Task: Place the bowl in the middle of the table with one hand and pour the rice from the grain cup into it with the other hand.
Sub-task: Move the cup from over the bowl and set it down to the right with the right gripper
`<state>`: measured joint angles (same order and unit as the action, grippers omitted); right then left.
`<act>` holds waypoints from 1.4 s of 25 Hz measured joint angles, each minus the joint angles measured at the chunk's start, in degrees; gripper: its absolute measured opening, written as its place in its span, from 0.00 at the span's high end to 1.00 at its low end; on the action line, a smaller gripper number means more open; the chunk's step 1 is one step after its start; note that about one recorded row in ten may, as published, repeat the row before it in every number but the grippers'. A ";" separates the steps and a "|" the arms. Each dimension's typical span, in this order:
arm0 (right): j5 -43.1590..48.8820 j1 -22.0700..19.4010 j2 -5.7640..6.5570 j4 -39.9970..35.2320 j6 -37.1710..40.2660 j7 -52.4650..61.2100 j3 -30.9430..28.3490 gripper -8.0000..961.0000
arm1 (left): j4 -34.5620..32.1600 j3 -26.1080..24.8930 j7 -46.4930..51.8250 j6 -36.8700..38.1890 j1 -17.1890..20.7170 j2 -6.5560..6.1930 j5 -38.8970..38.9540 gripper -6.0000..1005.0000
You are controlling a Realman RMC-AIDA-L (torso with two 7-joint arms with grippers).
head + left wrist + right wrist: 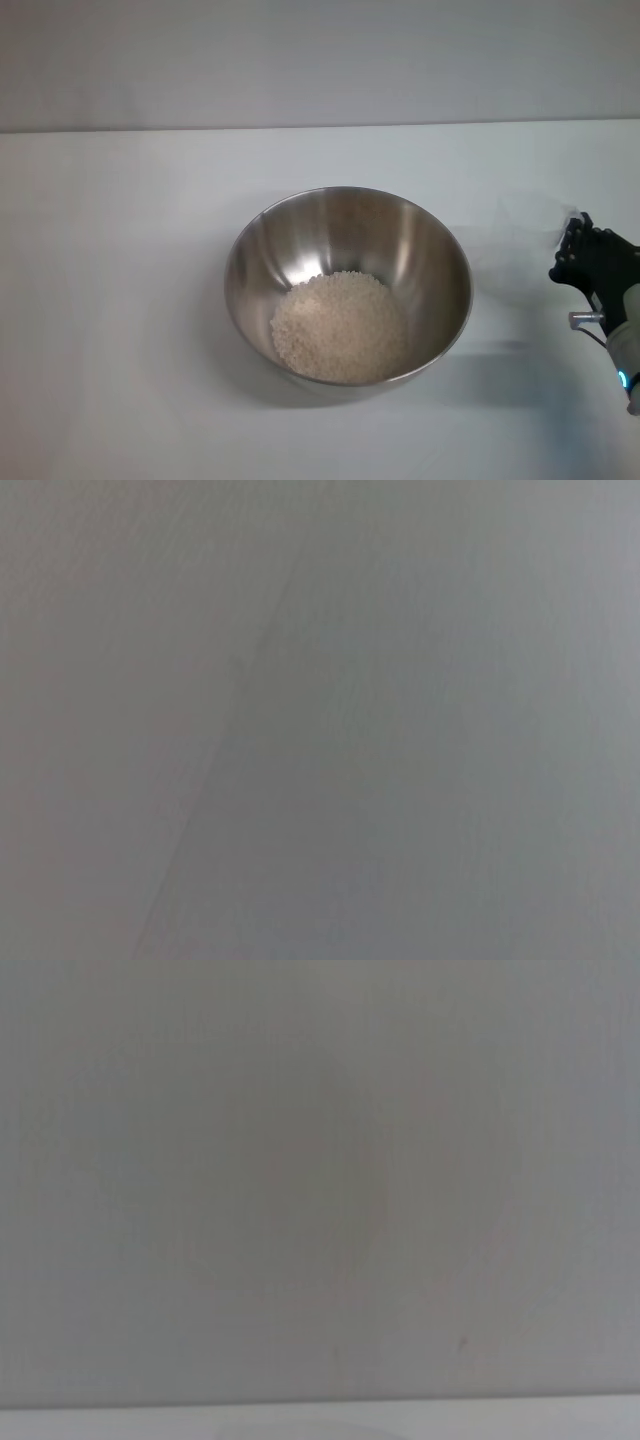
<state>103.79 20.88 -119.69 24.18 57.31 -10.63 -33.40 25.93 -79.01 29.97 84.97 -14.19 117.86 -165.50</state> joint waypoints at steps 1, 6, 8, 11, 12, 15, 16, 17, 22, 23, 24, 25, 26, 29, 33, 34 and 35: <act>0.00 0.12 0.01 -0.04 -0.51 0.00 -0.01 0.97 | 0.00 0.00 0.00 0.27 0.05 0.00 0.00 0.35; 0.01 0.30 -0.01 -0.11 -0.69 0.01 0.05 0.97 | 0.00 0.00 0.00 0.73 0.20 0.00 0.00 0.35; 0.07 0.35 -0.01 -0.11 -0.72 0.00 0.08 0.97 | 0.00 0.00 0.00 0.74 0.24 0.00 0.00 0.35; 0.40 0.39 -0.02 -0.11 -0.72 0.00 0.19 0.97 | 0.00 0.00 0.00 0.76 0.25 0.00 0.00 0.35; 0.51 0.39 -0.02 -0.11 -0.72 0.01 0.26 0.97 | 0.00 0.00 0.00 0.89 0.25 0.00 0.00 0.35; 0.70 0.40 -0.02 -0.10 -0.73 0.01 0.81 0.96 | 0.00 0.00 0.00 1.07 0.25 0.00 0.00 0.35; 0.71 0.44 -0.01 -0.11 -0.80 0.01 0.98 0.96 | 0.00 0.00 0.00 1.14 0.25 0.01 0.00 0.35; 0.72 0.58 0.00 -0.11 -0.99 0.01 1.15 0.95 | 0.00 0.00 0.00 1.23 0.26 0.00 0.00 0.35; 0.72 1.15 0.12 -0.10 -2.47 0.08 1.17 0.91 | 0.00 0.00 0.00 1.70 0.34 -0.10 0.00 0.35; 0.72 1.16 0.13 -0.10 -2.57 0.09 1.16 0.90 | 0.00 0.00 0.00 1.77 0.36 -0.13 0.00 0.35; 0.71 1.16 0.14 -0.10 -2.69 0.09 1.16 0.90 | 0.00 0.00 0.00 1.81 0.38 -0.16 0.00 0.35; 0.71 1.16 0.14 -0.10 -2.69 0.09 1.16 0.89 | 0.00 0.00 0.00 1.84 0.38 -0.20 0.00 0.35; 0.67 1.17 0.15 -0.10 -2.71 0.09 1.15 0.88 | 0.00 0.00 0.00 1.86 0.39 -0.21 0.00 0.35; 0.62 1.03 0.16 -0.10 -2.71 0.09 1.14 0.88 | 0.00 0.00 0.00 1.93 0.39 -0.25 0.00 0.35; 0.67 0.42 0.12 0.10 -2.32 0.09 1.44 0.88 | -0.08 0.00 0.00 1.97 0.59 -0.41 0.00 0.35; 0.69 -0.07 0.07 0.28 -1.80 0.09 2.04 0.88 | -0.09 0.00 0.00 1.97 0.62 -0.42 0.00 0.35; 0.69 -0.07 0.07 0.28 -1.80 0.09 2.04 0.88 | -0.09 0.00 0.00 1.97 0.74 -0.46 0.00 0.35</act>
<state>104.48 20.81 -119.63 24.46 55.51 -10.54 -31.37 25.84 -79.01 29.97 86.95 -13.45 117.40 -165.50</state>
